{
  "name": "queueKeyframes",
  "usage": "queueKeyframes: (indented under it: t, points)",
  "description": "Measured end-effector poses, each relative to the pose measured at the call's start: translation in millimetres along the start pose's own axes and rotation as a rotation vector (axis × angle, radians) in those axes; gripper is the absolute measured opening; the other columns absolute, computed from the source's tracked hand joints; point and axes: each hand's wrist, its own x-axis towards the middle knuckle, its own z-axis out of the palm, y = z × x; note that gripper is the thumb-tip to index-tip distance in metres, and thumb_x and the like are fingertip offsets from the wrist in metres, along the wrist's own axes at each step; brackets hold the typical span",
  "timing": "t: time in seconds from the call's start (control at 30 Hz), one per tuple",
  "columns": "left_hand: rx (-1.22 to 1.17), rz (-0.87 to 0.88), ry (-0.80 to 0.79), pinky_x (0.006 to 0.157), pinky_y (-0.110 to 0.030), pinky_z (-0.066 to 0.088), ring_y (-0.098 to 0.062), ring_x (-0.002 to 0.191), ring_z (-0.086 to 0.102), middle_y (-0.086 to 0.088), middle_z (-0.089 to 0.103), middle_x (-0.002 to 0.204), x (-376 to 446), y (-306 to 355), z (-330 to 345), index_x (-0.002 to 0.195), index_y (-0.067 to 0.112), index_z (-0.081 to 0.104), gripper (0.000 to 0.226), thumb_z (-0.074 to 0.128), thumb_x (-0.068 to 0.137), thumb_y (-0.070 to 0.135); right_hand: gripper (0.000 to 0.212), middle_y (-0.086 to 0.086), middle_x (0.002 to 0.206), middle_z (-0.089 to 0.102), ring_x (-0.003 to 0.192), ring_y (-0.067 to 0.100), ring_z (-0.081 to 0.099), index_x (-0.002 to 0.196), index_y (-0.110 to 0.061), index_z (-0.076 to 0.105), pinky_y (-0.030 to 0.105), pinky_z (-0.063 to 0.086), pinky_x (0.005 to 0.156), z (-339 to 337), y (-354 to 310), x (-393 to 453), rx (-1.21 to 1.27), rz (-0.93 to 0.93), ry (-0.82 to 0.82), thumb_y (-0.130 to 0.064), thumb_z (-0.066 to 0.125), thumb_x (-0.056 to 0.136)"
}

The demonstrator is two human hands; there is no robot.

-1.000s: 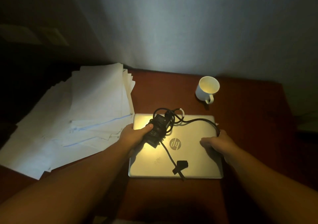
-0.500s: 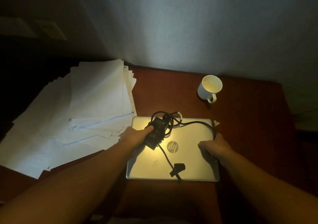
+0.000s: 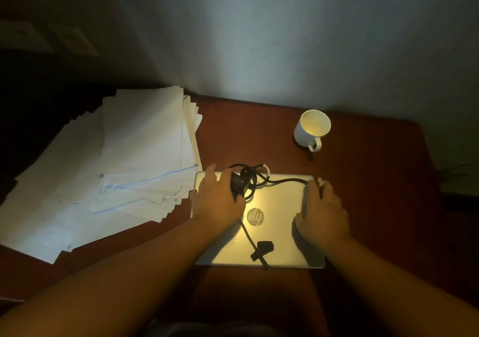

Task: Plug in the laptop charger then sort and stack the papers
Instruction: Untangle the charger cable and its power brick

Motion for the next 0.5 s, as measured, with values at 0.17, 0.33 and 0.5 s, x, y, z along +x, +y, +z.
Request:
queueKeyframes:
  t: [0.17, 0.33, 0.5]
  points:
    - [0.059, 0.024, 0.001, 0.107, -0.050, 0.045, -0.028, 0.141, 0.039, -0.004, 0.022, 0.162, 4, -4, 6, 0.149, 0.033, 0.034, 0.073, 0.066, 0.086, 0.051, 0.084, 0.009, 0.164, 0.007, 0.149, 0.034, 0.018, 0.155, -0.031, 0.012, 0.046, 0.036, 0.113, -2, -12, -2, -0.054, -0.131, 0.014, -0.055, 0.058, 0.088]
    - [0.089, 0.070, -0.006, 0.104, -0.053, 0.047, -0.030, 0.140, 0.041, -0.003, 0.014, 0.164, 13, -6, 13, 0.149, 0.037, 0.030, 0.079, 0.066, 0.082, 0.056, 0.084, 0.007, 0.165, 0.004, 0.148, 0.034, 0.019, 0.155, -0.033, 0.015, 0.048, 0.035, 0.114, -2, -28, 13, 0.012, -0.240, 0.020, -0.052, 0.061, 0.088]
    - [0.108, 0.122, 0.056, 0.106, -0.054, 0.045, -0.034, 0.144, 0.035, 0.001, -0.010, 0.166, 28, -8, 25, 0.153, 0.039, 0.017, 0.092, 0.066, 0.079, 0.062, 0.085, 0.007, 0.164, -0.012, 0.149, 0.039, 0.014, 0.154, -0.037, 0.008, 0.049, 0.031, 0.116, 12, -50, 35, 0.101, -0.371, 0.096, -0.044, 0.063, 0.089]
